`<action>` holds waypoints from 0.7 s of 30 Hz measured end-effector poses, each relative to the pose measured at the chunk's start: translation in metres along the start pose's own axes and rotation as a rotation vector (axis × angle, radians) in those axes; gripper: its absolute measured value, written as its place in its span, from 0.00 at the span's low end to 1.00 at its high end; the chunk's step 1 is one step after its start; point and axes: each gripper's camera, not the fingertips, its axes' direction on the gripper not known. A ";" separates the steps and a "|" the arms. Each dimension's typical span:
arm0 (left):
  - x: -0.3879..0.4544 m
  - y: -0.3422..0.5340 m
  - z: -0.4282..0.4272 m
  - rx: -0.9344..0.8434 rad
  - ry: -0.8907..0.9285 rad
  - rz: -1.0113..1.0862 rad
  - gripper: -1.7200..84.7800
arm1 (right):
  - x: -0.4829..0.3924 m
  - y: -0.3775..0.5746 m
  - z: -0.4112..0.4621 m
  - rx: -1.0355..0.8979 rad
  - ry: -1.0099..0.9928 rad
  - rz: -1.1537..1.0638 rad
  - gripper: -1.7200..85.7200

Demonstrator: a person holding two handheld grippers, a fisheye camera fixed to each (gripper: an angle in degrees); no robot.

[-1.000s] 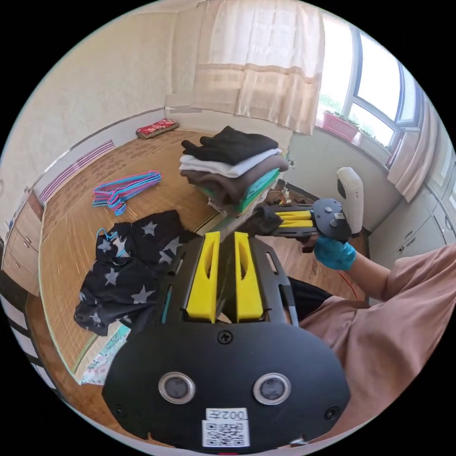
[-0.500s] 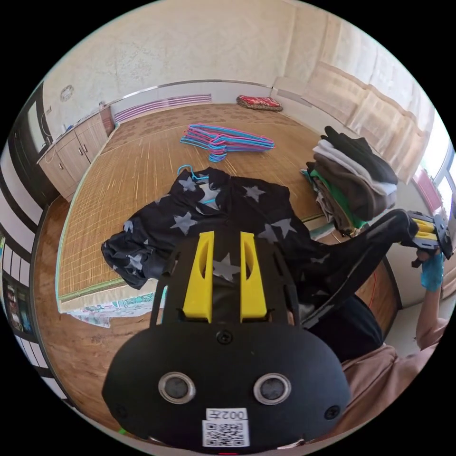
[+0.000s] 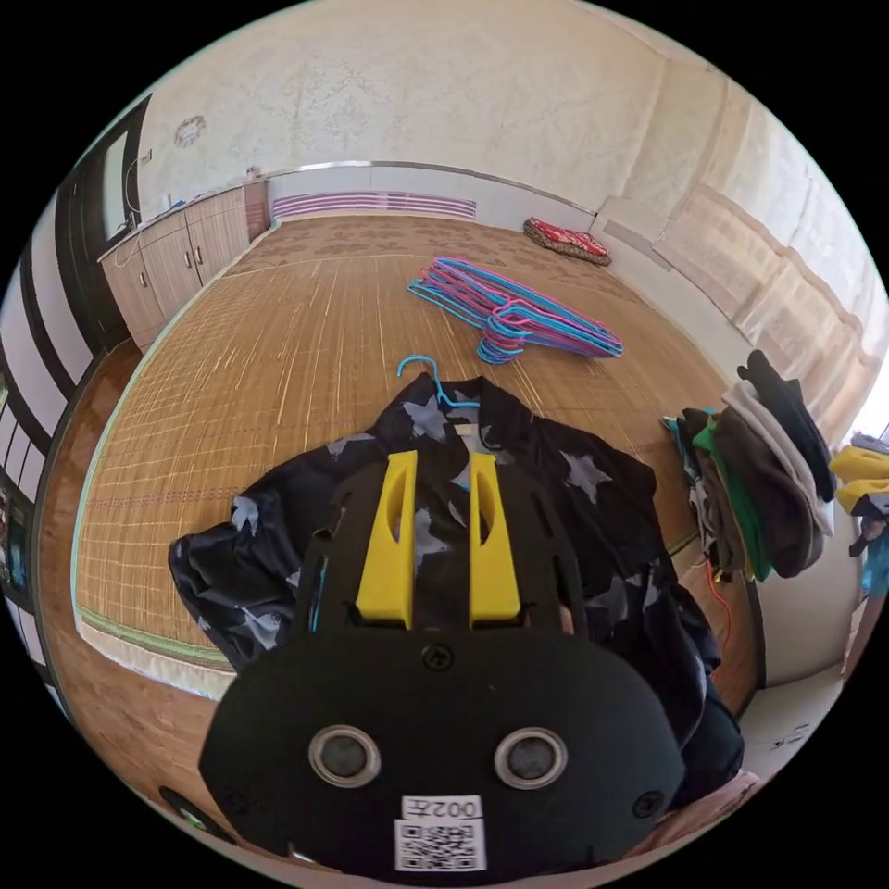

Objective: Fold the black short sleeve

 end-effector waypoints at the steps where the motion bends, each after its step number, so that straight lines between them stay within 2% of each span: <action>1: -0.002 -0.002 0.017 0.005 -0.004 -0.013 0.09 | 0.013 -0.031 0.022 0.018 -0.016 0.005 0.09; 6: 0.000 -0.008 0.092 -0.020 -0.007 -0.043 0.11 | 0.069 -0.167 0.120 0.053 -0.050 0.037 0.09; 11: 0.006 0.002 0.156 -0.042 -0.046 -0.074 0.11 | 0.102 -0.313 0.244 -0.076 -0.048 -0.010 0.10; 17: -0.003 0.016 0.192 -0.040 -0.009 -0.141 0.06 | 0.114 -0.424 0.368 -0.227 -0.036 -0.064 0.11; 21: -0.004 0.017 0.213 -0.065 0.023 -0.146 0.02 | 0.114 -0.473 0.412 -0.267 -0.014 -0.087 0.11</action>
